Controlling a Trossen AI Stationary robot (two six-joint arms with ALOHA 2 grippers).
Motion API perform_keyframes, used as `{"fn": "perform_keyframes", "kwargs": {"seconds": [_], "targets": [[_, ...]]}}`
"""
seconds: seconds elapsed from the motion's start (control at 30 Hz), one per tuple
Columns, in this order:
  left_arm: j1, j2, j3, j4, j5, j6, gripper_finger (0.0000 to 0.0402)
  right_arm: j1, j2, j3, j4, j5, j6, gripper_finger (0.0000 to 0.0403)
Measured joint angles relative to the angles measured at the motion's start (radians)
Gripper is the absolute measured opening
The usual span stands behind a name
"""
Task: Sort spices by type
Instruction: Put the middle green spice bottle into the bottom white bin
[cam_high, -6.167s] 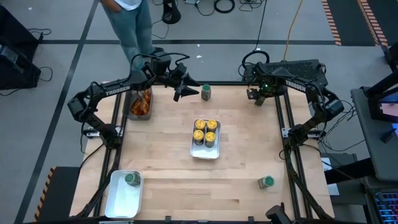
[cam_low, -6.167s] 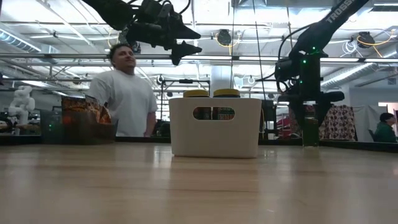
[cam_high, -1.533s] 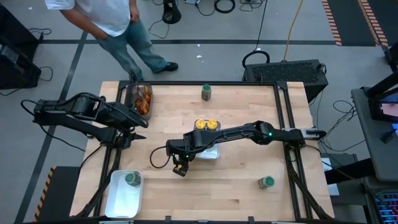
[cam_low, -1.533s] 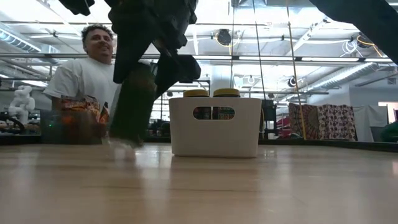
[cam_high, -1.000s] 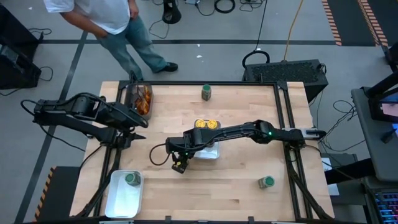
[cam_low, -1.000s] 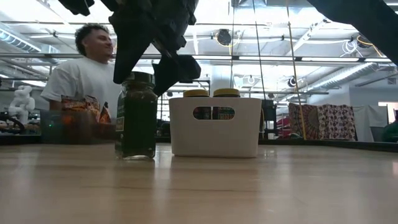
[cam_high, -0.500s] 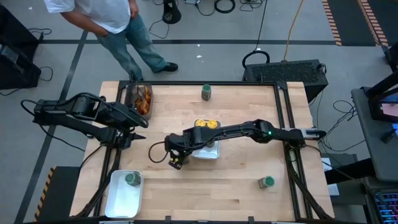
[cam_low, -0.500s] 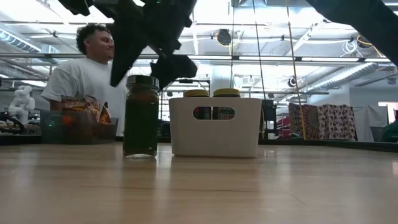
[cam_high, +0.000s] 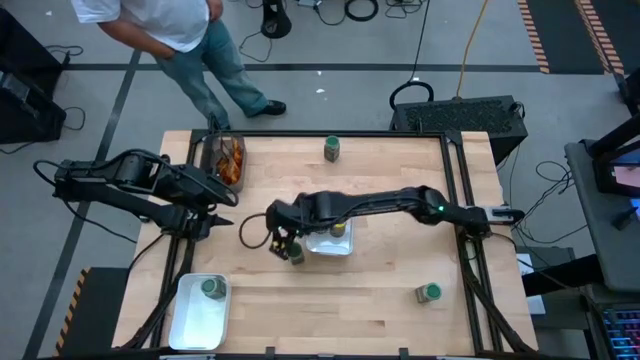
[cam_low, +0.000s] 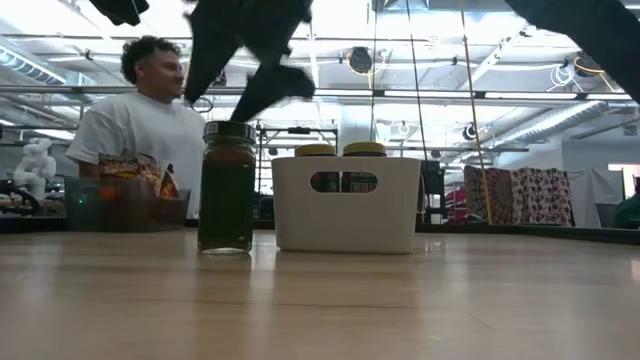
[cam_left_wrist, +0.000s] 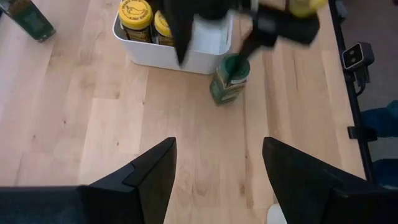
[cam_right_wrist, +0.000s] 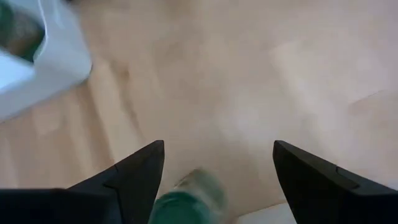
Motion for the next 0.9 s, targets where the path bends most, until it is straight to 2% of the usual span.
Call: {"fn": "perform_keyframes", "kwargs": {"seconds": [0.17, 0.27, 0.43, 0.6, 0.73, 0.9], "targets": [[0.0, 0.003, 0.0, 0.025, -0.001, -0.038, 0.0242, 0.0, -0.116, 0.001, -0.099, 0.198, -0.053, 0.0281], [0.0, 0.014, 0.0, 0.064, 0.0, -0.058, 0.0242, 0.0, -0.181, 0.001, -0.165, 0.277, -0.059, 0.0281], [0.0, 0.061, 0.0, 0.167, -0.001, -0.058, 0.0242, 0.003, -0.277, 0.001, -0.307, 0.34, -0.035, 0.0281], [-0.005, 0.16, 0.0, 0.228, -0.001, -0.033, 0.0242, 0.025, -0.344, 0.001, -0.469, 0.434, 0.049, 0.0281], [-0.043, 0.264, 0.0, 0.239, 0.0, 0.06, 0.0242, 0.059, -0.376, 0.001, -0.572, 0.505, 0.131, 0.0281], [-0.095, 0.395, 0.0, 0.328, 0.001, 0.201, 0.0242, 0.094, -0.382, 0.0, -0.578, 0.528, 0.158, 0.0281]]}}
